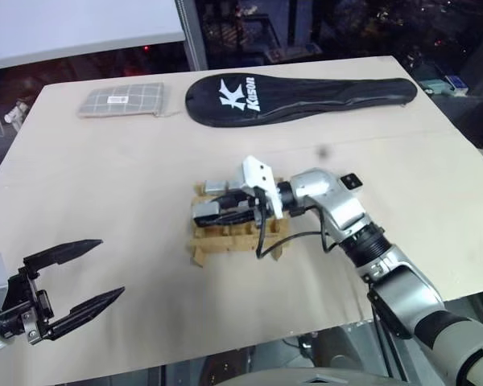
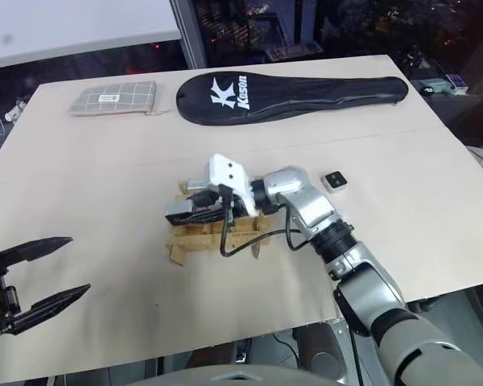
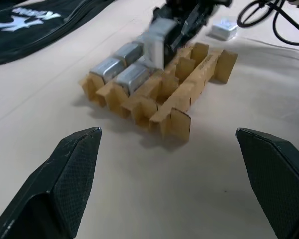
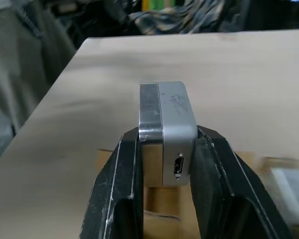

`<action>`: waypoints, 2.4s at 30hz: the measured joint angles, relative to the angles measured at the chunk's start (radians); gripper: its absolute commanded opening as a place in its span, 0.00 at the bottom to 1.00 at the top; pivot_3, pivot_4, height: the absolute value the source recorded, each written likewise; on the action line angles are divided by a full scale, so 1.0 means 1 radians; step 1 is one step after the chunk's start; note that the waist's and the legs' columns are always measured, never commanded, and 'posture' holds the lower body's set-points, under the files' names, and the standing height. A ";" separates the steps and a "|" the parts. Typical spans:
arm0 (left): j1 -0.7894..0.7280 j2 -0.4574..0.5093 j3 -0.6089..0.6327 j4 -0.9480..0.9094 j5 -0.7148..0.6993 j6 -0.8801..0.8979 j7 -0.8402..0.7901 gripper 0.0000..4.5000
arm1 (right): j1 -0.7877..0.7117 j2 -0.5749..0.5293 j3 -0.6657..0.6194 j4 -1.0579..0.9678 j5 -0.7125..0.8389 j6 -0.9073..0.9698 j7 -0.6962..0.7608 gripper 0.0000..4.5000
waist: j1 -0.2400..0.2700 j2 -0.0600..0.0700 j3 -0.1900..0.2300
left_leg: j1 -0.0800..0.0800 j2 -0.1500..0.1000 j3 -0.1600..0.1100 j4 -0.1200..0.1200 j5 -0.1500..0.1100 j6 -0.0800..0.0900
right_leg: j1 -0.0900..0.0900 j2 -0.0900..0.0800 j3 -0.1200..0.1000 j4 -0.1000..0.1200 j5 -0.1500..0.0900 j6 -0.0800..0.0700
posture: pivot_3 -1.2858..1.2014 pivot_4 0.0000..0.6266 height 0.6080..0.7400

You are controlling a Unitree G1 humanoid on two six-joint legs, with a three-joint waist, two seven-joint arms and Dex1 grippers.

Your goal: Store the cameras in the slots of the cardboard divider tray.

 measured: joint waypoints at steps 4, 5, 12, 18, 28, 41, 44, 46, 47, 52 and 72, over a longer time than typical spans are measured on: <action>0.001 -0.003 0.000 -0.002 0.003 -0.001 0.000 1.00 | 0.034 0.014 0.029 -0.001 -0.026 0.009 -0.010 0.16 | -0.002 0.000 0.000 | 0.000 0.000 0.000 0.000 0.000 0.000 | 0.000 0.000 0.000 0.000 0.000 0.000 | 0.52 0.24 1.00; 0.001 -0.003 0.000 -0.002 0.003 -0.001 0.000 1.00 | 0.034 0.018 0.030 -0.001 -0.036 0.009 -0.022 0.16 | -0.002 0.000 0.000 | 0.000 0.000 0.000 0.000 0.000 0.000 | 0.000 0.001 0.000 0.000 0.000 0.000 | 0.52 0.24 1.00; -0.005 -0.002 0.000 -0.001 0.003 -0.001 -0.002 1.00 | 0.035 0.051 0.032 0.016 -0.099 -0.027 -0.087 0.16 | -0.003 0.000 0.000 | 0.000 0.001 0.000 0.000 0.000 0.000 | 0.000 0.001 0.000 0.000 0.000 0.000 | 0.52 0.24 1.00; -0.013 0.005 0.000 0.009 0.003 -0.001 -0.009 1.00 | 0.035 0.056 0.030 0.048 -0.131 -0.056 -0.107 0.16 | -0.004 0.000 0.000 | 0.001 0.001 0.000 0.000 0.000 0.000 | 0.000 0.001 0.000 0.000 0.000 0.000 | 0.52 0.24 1.00; -0.042 0.032 -0.001 0.043 0.008 -0.008 -0.029 1.00 | 0.035 0.058 0.030 0.049 -0.144 -0.061 -0.107 0.41 | -0.003 0.000 0.000 | 0.001 0.001 0.000 0.000 0.000 0.000 | 0.000 0.001 0.000 0.000 -0.002 0.003 | 0.52 0.24 1.00; -0.071 0.057 -0.003 0.067 0.008 -0.003 -0.043 1.00 | 0.046 0.063 0.012 0.051 -0.138 -0.065 -0.127 0.99 | -0.003 0.000 0.000 | 0.001 0.001 0.000 0.000 0.000 0.000 | 0.000 0.001 0.000 0.001 -0.002 0.003 | 0.52 0.24 1.00; -0.073 0.059 -0.005 0.066 0.008 0.003 -0.045 1.00 | 0.072 0.043 -0.007 0.003 -0.120 -0.044 -0.129 0.99 | -0.002 0.000 0.000 | 0.001 0.001 0.000 0.000 0.000 0.000 | 0.000 0.001 0.000 0.000 -0.002 0.003 | 0.52 0.24 1.00; -0.081 0.067 -0.018 0.064 0.008 0.004 -0.048 1.00 | 0.140 0.001 -0.063 -0.155 -0.049 -0.005 -0.128 0.99 | 0.001 0.000 0.000 | -0.001 0.000 -0.001 0.000 0.000 0.000 | 0.000 0.000 -0.001 0.000 -0.002 0.003 | 0.52 0.24 1.00; -0.087 0.070 -0.029 0.064 0.008 0.005 -0.049 1.00 | 0.158 -0.020 -0.096 -0.220 -0.012 0.012 -0.131 0.99 | 0.002 0.000 0.000 | -0.002 -0.001 -0.001 0.000 0.000 0.000 | 0.000 -0.001 -0.001 -0.001 -0.002 0.003 | 0.52 0.24 1.00; -0.167 0.093 -0.130 0.066 0.017 0.006 -0.051 1.00 | 0.293 -0.225 -0.322 -0.613 0.151 0.185 -0.206 0.99 | 0.008 -0.002 -0.001 | -0.002 -0.003 -0.003 0.000 0.000 0.000 | 0.000 -0.003 -0.003 -0.002 -0.002 0.004 | 0.52 0.24 1.00; -0.447 0.161 -0.365 0.233 0.083 -0.028 -0.129 1.00 | 0.948 -0.215 -0.532 -0.723 -0.022 0.089 -0.706 0.99 | -0.002 -0.002 -0.001 | 0.001 0.003 0.006 -0.001 0.000 0.000 | -0.001 0.004 0.004 0.000 -0.003 0.004 | 0.52 0.24 1.00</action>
